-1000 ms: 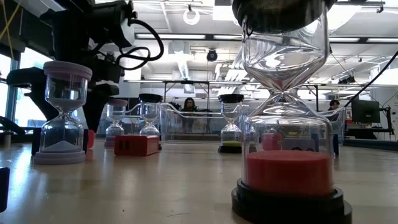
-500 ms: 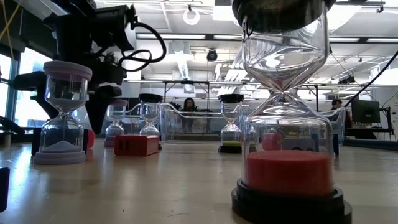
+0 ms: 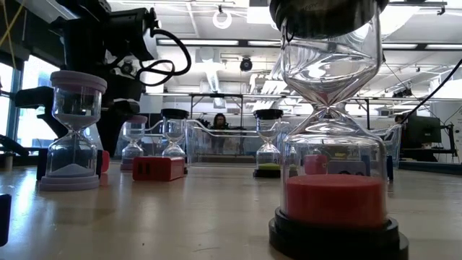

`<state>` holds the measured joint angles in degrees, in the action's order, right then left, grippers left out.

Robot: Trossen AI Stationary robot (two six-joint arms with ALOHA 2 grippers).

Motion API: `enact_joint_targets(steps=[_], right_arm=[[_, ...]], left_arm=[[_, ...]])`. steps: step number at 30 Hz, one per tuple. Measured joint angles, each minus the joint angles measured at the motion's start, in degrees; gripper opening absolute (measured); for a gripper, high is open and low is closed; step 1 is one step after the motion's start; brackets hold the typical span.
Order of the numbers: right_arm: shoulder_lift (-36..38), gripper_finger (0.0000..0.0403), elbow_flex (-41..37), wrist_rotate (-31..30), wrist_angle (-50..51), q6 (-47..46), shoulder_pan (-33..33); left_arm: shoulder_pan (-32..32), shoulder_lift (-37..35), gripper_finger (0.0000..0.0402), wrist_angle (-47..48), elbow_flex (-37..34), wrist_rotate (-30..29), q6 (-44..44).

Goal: Pick & Place Office items
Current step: Put the left pink charger adapter into the left transparent bin

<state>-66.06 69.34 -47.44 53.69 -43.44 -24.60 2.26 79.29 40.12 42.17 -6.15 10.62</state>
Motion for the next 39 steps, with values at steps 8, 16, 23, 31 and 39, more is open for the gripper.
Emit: enact_joint_targets(steps=[8,16,23,31,39], right_arm=[[0.0,0.0239,0.0,0.0,0.0,0.2,0.0],[0.0,0.0239,0.0,0.0,-0.3,0.2,0.0],[0.0,0.0239,0.0,0.0,-0.5,0.2,0.0],[0.0,0.0239,0.0,0.0,-0.5,0.2,0.0],[0.0,0.0239,0.0,0.1,-0.5,0.2,0.0]], left_arm=[[0.3,0.6,0.0275,-1.5,-0.1,0.0,-1.4],[0.3,1.9,0.0275,-1.8,-0.4,-0.5,-1.0],[0.3,1.9,0.0275,-1.7,-0.5,-0.4,-1.0],[0.3,1.9,0.0275,-1.6,-0.7,-0.2,-1.4],[0.3,1.9,0.0275,0.5,-0.8,-0.2,-0.7]])
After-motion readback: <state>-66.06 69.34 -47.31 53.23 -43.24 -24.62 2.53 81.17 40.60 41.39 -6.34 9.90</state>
